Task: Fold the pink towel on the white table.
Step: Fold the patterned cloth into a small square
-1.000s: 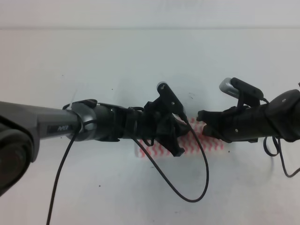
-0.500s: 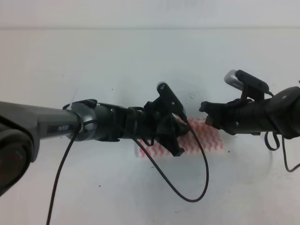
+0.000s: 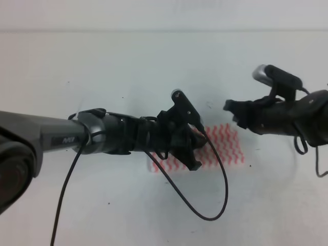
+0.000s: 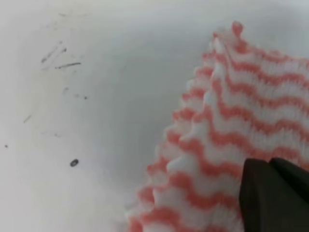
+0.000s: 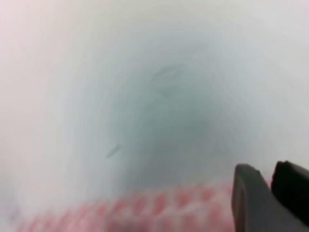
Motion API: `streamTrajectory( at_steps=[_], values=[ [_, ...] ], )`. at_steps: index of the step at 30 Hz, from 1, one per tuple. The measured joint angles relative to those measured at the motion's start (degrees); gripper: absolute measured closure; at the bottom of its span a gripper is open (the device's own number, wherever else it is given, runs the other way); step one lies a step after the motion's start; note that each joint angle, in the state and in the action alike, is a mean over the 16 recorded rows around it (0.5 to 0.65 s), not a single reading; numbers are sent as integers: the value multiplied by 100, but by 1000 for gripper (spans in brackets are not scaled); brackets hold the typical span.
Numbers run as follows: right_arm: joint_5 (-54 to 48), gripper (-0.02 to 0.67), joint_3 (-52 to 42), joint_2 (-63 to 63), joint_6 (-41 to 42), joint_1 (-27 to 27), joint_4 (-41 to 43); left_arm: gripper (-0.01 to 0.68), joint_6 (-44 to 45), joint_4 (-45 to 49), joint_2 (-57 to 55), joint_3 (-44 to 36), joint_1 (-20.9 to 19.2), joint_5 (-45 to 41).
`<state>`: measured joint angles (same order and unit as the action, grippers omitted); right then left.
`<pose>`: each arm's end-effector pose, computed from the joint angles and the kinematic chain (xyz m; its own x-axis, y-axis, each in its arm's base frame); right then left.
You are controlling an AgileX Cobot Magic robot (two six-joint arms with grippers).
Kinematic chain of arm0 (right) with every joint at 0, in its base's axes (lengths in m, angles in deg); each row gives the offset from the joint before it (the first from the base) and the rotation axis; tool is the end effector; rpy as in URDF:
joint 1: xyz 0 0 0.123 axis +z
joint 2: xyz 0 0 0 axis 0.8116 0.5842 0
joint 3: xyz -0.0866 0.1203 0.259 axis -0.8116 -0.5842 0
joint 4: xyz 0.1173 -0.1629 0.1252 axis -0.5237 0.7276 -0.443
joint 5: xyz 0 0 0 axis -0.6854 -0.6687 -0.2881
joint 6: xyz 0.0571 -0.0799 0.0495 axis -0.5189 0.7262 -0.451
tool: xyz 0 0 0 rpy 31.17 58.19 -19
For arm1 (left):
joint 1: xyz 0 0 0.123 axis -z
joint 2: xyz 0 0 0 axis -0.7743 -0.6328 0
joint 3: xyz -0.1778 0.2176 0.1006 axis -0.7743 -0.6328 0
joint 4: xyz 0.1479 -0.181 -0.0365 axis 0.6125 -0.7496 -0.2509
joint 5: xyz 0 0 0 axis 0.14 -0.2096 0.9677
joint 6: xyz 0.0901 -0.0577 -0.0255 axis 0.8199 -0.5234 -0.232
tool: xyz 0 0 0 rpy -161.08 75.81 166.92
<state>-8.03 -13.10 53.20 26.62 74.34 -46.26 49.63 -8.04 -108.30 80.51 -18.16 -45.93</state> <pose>0.3651 0.1474 0.1886 -0.7671 0.3582 -0.5322 0.0520 0.8616 0.5050 0.3506 -0.2856 0.1562 -0.0387 0.5733 -0.8184 0.9443 0.2888 0.1577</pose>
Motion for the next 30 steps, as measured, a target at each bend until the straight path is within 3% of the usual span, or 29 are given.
streamTrajectory(
  at_steps=[18,30],
  values=[
    [-956,620,584,180,386,-3,256,678,-1622,1233,241,-3,0,383],
    [-929,657,590,522,387,-224,323,678,-1790,1348,223,-3,0,387]
  ],
)
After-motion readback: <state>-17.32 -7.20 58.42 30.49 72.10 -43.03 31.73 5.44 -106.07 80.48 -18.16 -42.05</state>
